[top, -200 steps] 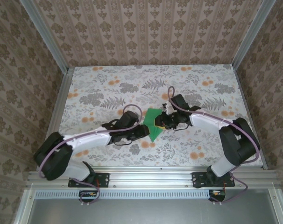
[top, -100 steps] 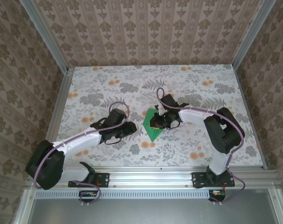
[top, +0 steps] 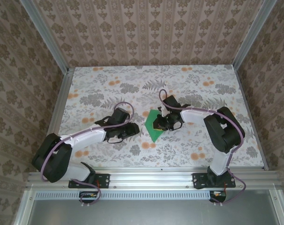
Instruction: Fold a paper plane with a square sheet of paper (pick it up from the middle)
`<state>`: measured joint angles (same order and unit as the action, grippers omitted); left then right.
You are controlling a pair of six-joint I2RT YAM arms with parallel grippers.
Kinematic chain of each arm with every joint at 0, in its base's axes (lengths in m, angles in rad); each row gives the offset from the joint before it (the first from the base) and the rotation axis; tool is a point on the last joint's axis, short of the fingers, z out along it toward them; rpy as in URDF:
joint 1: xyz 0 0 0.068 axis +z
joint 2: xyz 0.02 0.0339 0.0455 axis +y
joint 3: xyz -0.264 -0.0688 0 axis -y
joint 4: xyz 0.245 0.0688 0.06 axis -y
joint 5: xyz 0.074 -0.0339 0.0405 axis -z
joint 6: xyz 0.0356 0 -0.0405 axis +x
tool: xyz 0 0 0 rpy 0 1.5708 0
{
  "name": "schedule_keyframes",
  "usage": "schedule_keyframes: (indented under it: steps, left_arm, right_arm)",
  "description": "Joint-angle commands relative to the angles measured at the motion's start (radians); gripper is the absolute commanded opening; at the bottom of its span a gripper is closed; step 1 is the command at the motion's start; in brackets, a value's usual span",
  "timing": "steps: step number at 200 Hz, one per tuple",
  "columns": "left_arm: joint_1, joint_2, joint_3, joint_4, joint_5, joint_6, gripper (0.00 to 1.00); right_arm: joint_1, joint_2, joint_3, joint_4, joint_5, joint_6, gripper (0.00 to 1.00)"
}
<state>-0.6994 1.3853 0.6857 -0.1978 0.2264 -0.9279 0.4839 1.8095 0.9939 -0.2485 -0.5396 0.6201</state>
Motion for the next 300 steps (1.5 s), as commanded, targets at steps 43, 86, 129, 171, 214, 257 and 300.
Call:
schedule_keyframes:
  steps: [43, 86, 129, 171, 214, 257, 300]
  left_arm:
    - [-0.014, 0.071, 0.075, -0.003, 0.054, 0.041, 0.48]
    - [-0.042, 0.162, 0.149, -0.004, 0.076, 0.037, 0.51]
    - [-0.057, 0.282, 0.208, 0.027, 0.083, -0.009, 0.5]
    - [-0.064, 0.363, 0.254, 0.096, 0.101, -0.039, 0.47]
    - [-0.063, 0.413, 0.297, 0.113, 0.108, -0.037, 0.47]
    - [-0.062, 0.468, 0.323, 0.142, 0.126, -0.046, 0.43]
    - [-0.061, 0.496, 0.346, 0.19, 0.154, -0.055, 0.37]
  right_arm:
    - [-0.088, -0.004, -0.173, 0.242, -0.145, 0.051, 0.16]
    - [-0.144, 0.011, -0.306, 0.469, -0.223, 0.124, 0.16]
    - [-0.175, 0.048, -0.365, 0.601, -0.272, 0.164, 0.17]
    - [-0.179, 0.04, -0.359, 0.552, -0.255, 0.132, 0.17]
    - [-0.179, 0.038, -0.35, 0.513, -0.242, 0.109, 0.17]
    - [-0.179, 0.044, -0.345, 0.512, -0.243, 0.109, 0.17]
    - [-0.179, 0.045, -0.339, 0.497, -0.244, 0.102, 0.17]
